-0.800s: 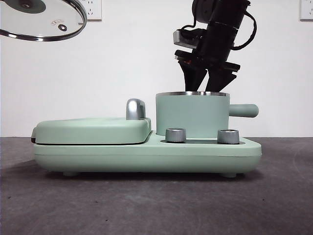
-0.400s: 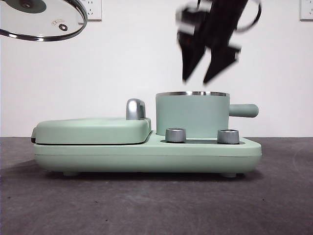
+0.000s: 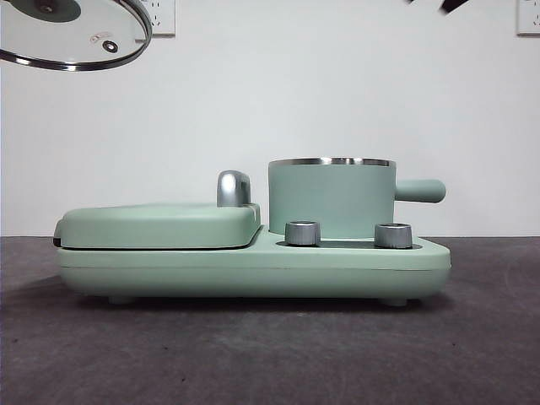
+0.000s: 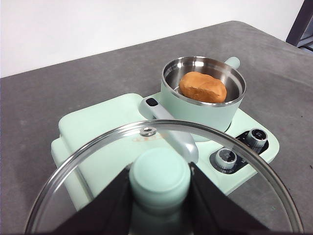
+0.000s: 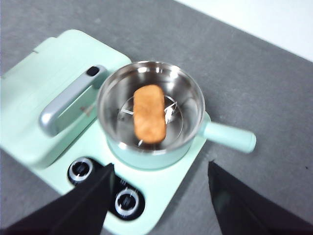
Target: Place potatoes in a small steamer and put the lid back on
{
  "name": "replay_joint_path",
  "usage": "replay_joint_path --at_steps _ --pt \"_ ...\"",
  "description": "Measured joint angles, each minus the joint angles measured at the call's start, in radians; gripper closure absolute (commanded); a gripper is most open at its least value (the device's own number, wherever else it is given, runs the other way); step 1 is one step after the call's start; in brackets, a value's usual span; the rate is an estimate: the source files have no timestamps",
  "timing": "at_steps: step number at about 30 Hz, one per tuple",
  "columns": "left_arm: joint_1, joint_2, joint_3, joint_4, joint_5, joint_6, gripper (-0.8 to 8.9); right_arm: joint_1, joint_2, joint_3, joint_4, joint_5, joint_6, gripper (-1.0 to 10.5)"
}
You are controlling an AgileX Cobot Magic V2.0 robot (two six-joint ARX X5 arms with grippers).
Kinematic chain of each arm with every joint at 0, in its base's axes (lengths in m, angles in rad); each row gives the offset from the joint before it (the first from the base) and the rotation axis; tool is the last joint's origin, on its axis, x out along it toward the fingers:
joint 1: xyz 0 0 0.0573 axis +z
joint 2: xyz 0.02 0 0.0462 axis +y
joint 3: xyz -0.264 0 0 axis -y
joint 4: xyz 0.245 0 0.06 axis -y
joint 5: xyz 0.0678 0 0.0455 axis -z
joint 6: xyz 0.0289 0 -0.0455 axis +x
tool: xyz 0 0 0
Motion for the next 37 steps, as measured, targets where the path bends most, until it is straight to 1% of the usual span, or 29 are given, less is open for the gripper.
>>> replay_joint_path --at_steps 2,10,15,19,24,30,32,37 --pt "0.0 0.0 0.0 0.0 0.0 0.0 7.98 0.0 -0.085 -0.079 0.009 0.0 0.0 7.0" --pt "-0.011 0.0 0.0 0.0 0.0 0.0 7.98 0.0 -0.367 -0.344 0.003 -0.001 0.008 7.0" --pt "-0.054 0.0 0.0 0.004 0.0 0.0 7.98 0.0 -0.554 -0.488 0.002 -0.001 0.013 7.0" --pt "-0.108 0.021 0.0 0.07 0.001 0.0 7.98 0.0 -0.666 -0.563 -0.042 -0.001 0.047 7.0" --pt "-0.187 0.108 0.0 0.211 0.001 0.0 7.98 0.0 -0.727 -0.581 -0.118 -0.001 0.08 7.0" --pt "-0.25 0.254 0.001 0.393 0.002 -0.011 7.98 0.0 -0.734 -0.582 -0.137 -0.001 0.091 7.0" --pt "-0.264 0.304 0.01 0.433 0.002 -0.011 7.98 0.0 -0.735 -0.582 -0.144 -0.002 0.091 7.0" --pt "-0.294 0.458 0.102 0.462 0.002 -0.01 7.99 0.0 -0.736 -0.582 -0.156 -0.002 0.091 7.0"
